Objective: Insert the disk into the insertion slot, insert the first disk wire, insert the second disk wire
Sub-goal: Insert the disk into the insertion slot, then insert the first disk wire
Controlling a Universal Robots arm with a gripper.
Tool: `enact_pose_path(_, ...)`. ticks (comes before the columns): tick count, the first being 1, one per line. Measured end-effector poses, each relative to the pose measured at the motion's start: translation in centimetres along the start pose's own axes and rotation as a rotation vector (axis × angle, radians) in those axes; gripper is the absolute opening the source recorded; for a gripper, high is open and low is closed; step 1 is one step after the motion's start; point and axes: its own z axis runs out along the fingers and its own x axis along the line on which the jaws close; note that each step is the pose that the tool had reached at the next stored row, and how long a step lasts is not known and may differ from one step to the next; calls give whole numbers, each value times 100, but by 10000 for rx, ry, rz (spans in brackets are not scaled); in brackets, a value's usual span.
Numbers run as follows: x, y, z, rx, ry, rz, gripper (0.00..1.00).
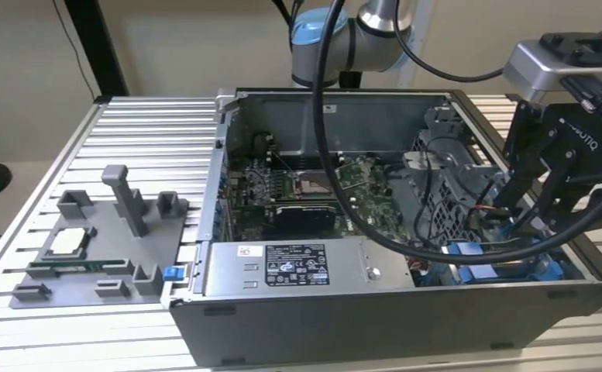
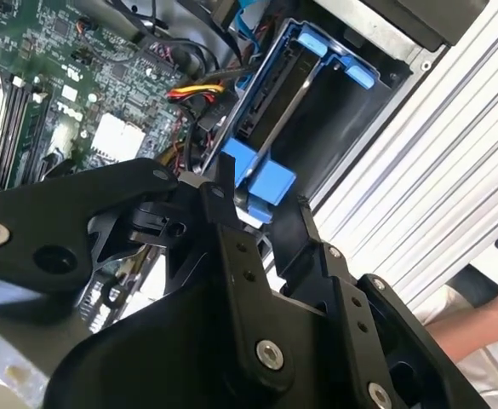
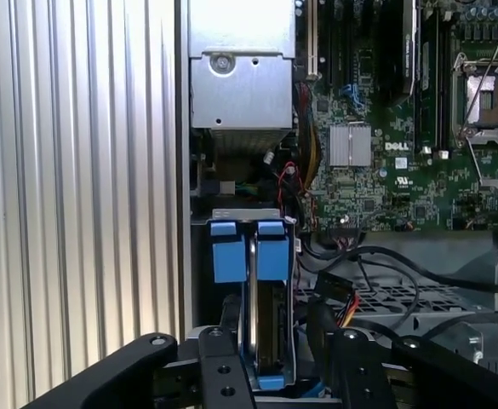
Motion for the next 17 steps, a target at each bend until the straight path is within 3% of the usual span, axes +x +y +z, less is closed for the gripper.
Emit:
enact_pose_path(7,1,-4,42,64,-94,967,100)
enact_pose_path(11,-9,-5,73,72,-136,1127,100)
enact_pose_path(15,-19,-21,97,66,-261,1205,100)
enact_pose_path(17,-30,-53,100,64,-287,1219,100)
